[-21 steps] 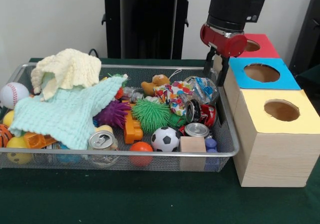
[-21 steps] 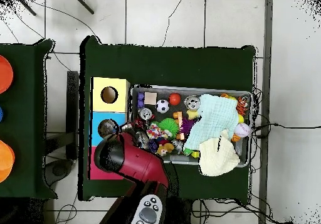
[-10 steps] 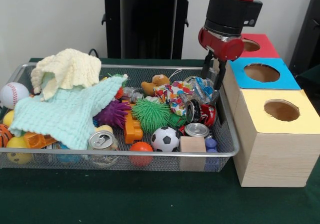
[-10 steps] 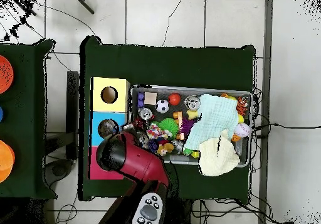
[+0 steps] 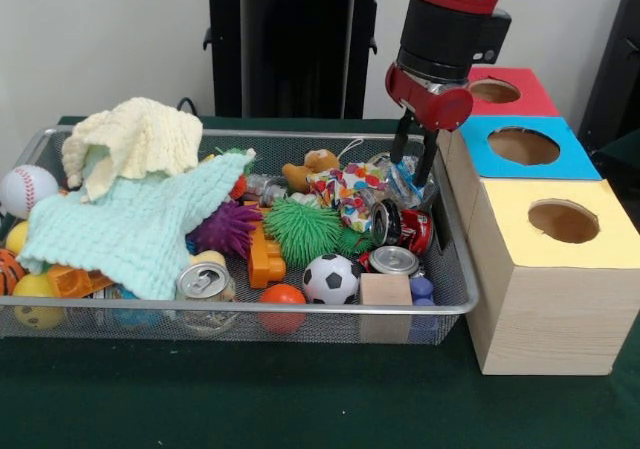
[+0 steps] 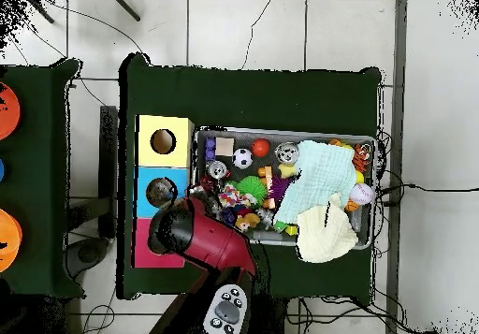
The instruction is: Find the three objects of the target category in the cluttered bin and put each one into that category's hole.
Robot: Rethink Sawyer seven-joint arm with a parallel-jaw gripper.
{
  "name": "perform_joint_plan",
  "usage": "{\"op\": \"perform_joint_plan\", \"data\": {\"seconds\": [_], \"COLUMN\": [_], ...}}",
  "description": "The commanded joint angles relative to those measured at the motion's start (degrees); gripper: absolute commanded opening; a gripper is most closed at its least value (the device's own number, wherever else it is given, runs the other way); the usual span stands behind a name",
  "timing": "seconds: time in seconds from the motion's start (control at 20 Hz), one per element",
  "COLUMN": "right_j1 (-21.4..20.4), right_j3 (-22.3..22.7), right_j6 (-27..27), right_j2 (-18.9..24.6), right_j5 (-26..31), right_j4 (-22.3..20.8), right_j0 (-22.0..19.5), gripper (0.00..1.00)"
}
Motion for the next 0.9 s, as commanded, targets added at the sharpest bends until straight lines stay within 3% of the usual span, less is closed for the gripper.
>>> {"op": "perform_joint_plan", "data": {"seconds": [0.05,0.9], "right_j1": [3.71,-1.42], "right_j3": [-0.22,5.32], "right_j6": [10.20,9.35], "right_j2": [1.69,2.59], "right_j5": [-3.09,-2.16], "right_j4": [1.86,0.08], "right_j0": [-2.43,-2.97], "gripper": [1.00,1.00]}}
